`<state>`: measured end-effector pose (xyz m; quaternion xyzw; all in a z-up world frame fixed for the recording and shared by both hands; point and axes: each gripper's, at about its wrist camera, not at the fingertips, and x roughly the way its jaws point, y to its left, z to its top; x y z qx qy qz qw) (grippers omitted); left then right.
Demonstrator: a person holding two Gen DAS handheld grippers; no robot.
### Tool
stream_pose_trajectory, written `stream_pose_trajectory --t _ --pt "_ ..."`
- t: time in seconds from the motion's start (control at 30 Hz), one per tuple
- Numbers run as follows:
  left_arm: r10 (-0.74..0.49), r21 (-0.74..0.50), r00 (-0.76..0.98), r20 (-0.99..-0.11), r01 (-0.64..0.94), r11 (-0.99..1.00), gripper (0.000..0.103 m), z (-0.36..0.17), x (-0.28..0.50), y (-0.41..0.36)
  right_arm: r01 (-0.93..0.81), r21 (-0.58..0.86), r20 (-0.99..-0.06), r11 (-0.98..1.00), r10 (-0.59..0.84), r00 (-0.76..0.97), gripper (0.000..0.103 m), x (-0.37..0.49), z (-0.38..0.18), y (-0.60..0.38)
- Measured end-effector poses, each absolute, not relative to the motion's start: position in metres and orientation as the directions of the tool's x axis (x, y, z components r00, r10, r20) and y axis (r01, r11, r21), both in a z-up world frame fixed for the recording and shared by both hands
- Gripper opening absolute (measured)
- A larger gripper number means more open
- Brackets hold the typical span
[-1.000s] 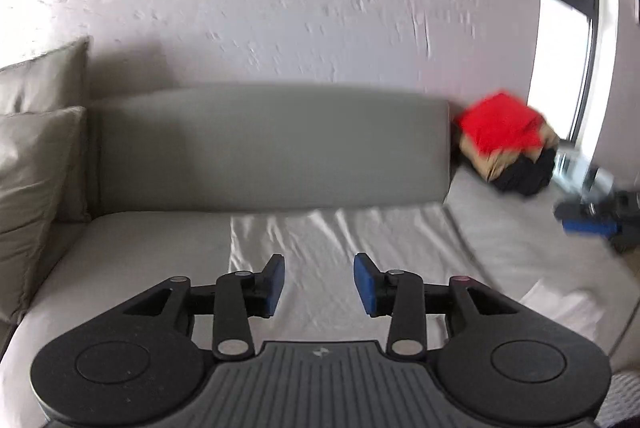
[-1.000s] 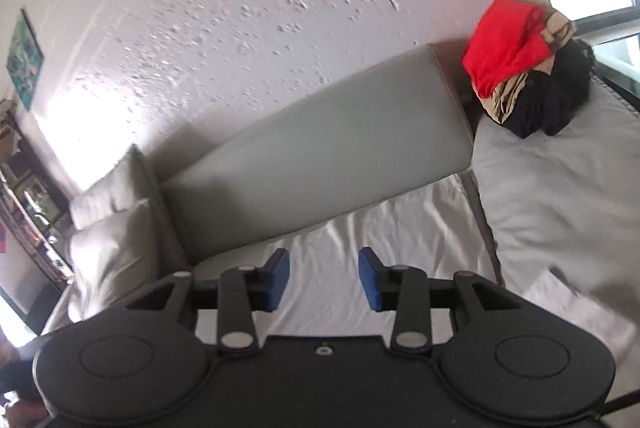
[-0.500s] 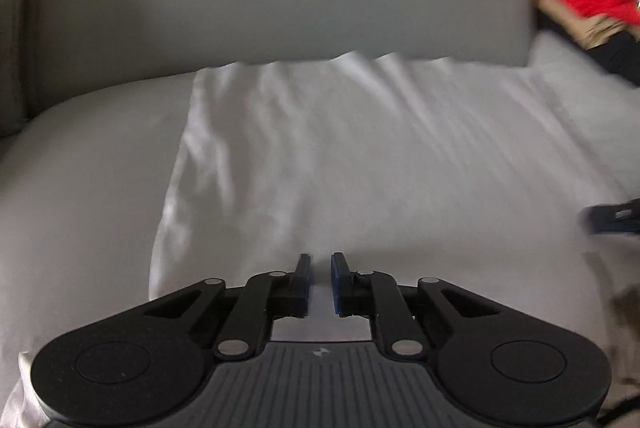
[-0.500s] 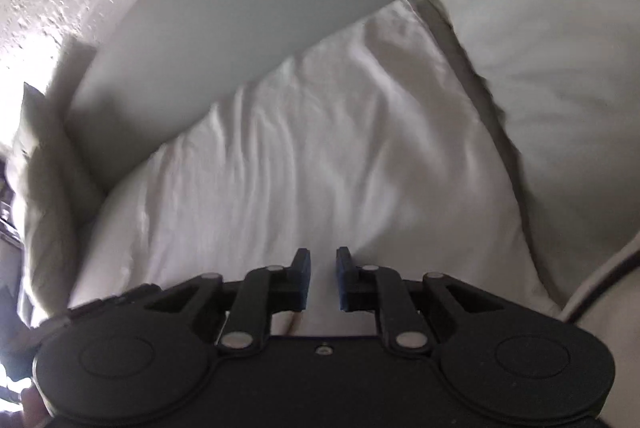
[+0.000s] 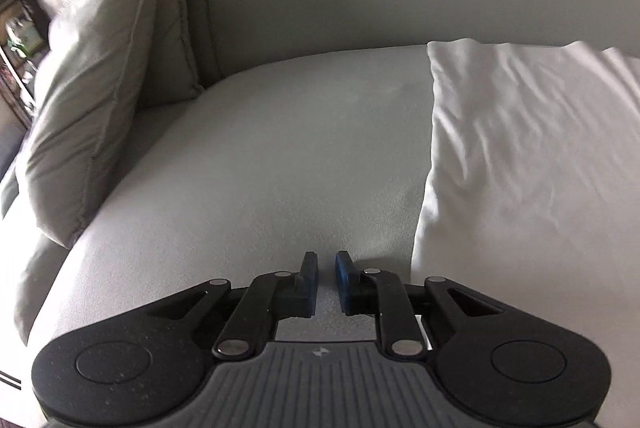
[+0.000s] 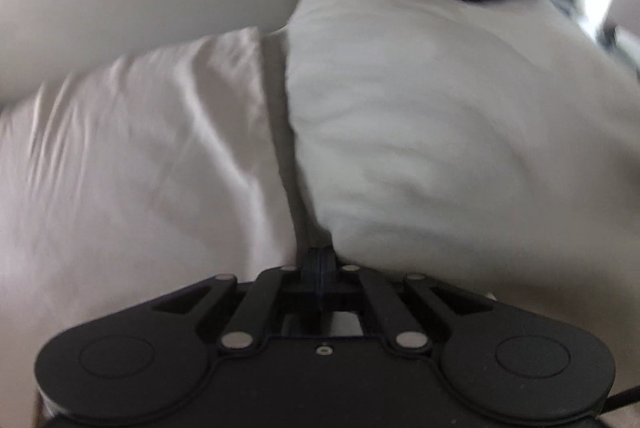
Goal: Fold clothes
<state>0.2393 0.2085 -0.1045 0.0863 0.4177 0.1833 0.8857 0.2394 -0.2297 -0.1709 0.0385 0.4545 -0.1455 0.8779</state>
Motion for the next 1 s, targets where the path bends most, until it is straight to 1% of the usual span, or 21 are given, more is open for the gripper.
stream_pose_trajectory --t 0.03,0.07,0.13,0.17,0.2,0.23,0.27,0.3,0.33,0.4,0.43,0.47,0.5,0.57,0.63,0.67,0.73,0.83,0.9,0.97,1.0 --pt "0.377 0.280 0.590 -0.714 -0.252 0.926 0.015 -0.098 0.235 0.212 0.284 -0.082 -0.806 0.955 -0.232 0.544 0.000 0.238 -0.167 -0.225" --pt "0.317 0.227 0.618 -0.719 -0.221 0.948 0.014 -0.091 0.230 0.212 0.282 -0.051 -0.792 0.958 -0.212 0.573 0.002 0.231 -0.159 -0.223" --pt "0.164 0.102 0.681 -0.714 -0.131 0.986 0.014 -0.077 0.220 0.210 0.222 0.070 -0.743 0.972 -0.098 0.662 0.009 0.210 -0.141 -0.219" --pt "0.081 0.049 0.699 -0.710 -0.065 0.997 0.015 -0.073 0.214 0.206 0.188 0.128 -0.711 0.974 -0.042 0.702 0.011 0.200 -0.133 -0.217" --pt "-0.005 0.000 0.710 -0.704 0.008 1.000 0.019 -0.070 0.207 0.200 0.153 0.192 -0.692 0.969 0.023 0.722 0.011 0.192 -0.129 -0.217" --pt "-0.057 -0.017 0.698 -0.714 0.064 0.998 0.019 -0.072 0.204 0.193 0.123 0.267 -0.693 0.956 0.101 0.713 0.011 0.187 -0.131 -0.219" --pt "-0.052 0.002 0.673 -0.738 0.079 0.997 0.019 -0.078 0.205 0.186 0.110 0.331 -0.699 0.937 0.165 0.696 0.011 0.184 -0.136 -0.221" --pt "-0.031 0.030 0.646 -0.762 0.083 0.996 0.019 -0.085 0.206 0.180 0.134 0.351 -0.721 0.927 0.176 0.670 0.011 0.183 -0.146 -0.223" --pt "0.034 0.085 0.636 -0.771 0.051 0.995 0.019 -0.091 0.207 0.178 0.178 0.325 -0.749 0.929 0.137 0.649 0.011 0.182 -0.155 -0.226" --pt "0.177 0.201 0.624 -0.761 -0.033 0.979 0.018 -0.099 0.208 0.178 0.265 0.211 -0.774 0.941 -0.005 0.633 0.000 0.180 -0.169 -0.232" --pt "0.235 0.246 0.618 -0.750 -0.070 0.967 0.021 -0.098 0.209 0.179 0.284 0.182 -0.781 0.941 -0.038 0.624 0.000 0.181 -0.171 -0.233" --pt "0.293 0.290 0.611 -0.736 -0.107 0.951 0.020 -0.098 0.209 0.180 0.303 0.153 -0.786 0.941 -0.070 0.614 0.000 0.181 -0.173 -0.235" --pt "0.325 0.316 0.602 -0.729 -0.126 0.940 0.013 -0.096 0.208 0.182 0.321 0.124 -0.791 0.939 -0.102 0.603 0.000 0.181 -0.175 -0.236" --pt "0.373 0.353 0.583 -0.722 -0.153 0.923 0.012 -0.093 0.205 0.188 0.329 0.086 -0.793 0.941 -0.135 0.594 0.000 0.179 -0.170 -0.227" --pt "0.280 0.244 0.610 -0.741 -0.144 0.959 0.013 -0.078 0.198 0.194 0.308 0.109 -0.774 0.945 -0.114 0.623 0.005 0.183 -0.157 -0.224" --pt "0.250 0.212 0.625 -0.740 -0.136 0.968 0.013 -0.070 0.197 0.193 0.291 0.133 -0.760 0.947 -0.091 0.644 0.005 0.186 -0.150 -0.223" --pt "0.190 0.177 0.654 -0.732 -0.087 0.980 0.013 -0.054 0.199 0.180 0.245 0.179 -0.730 0.953 -0.039 0.683 0.006 0.189 -0.133 -0.214" --pt "0.071 0.117 0.686 -0.724 0.020 0.993 0.014 -0.041 0.208 0.154 0.157 0.235 -0.700 0.959 0.055 0.712 0.012 0.206 -0.118 -0.198" --pt "-0.010 0.080 0.701 -0.713 0.095 0.992 0.015 -0.042 0.224 0.131 0.104 0.297 -0.686 0.949 0.136 0.715 0.012 0.225 -0.119 -0.189" --pt "-0.078 0.055 0.712 -0.698 0.162 0.985 0.021 -0.047 0.239 0.106 0.039 0.374 -0.651 0.927 0.232 0.722 0.012 0.252 -0.131 -0.182" --pt "-0.102 0.050 0.716 -0.690 0.188 0.981 0.021 -0.051 0.245 0.093 0.008 0.411 -0.632 0.912 0.279 0.723 0.012 0.264 -0.138 -0.178"
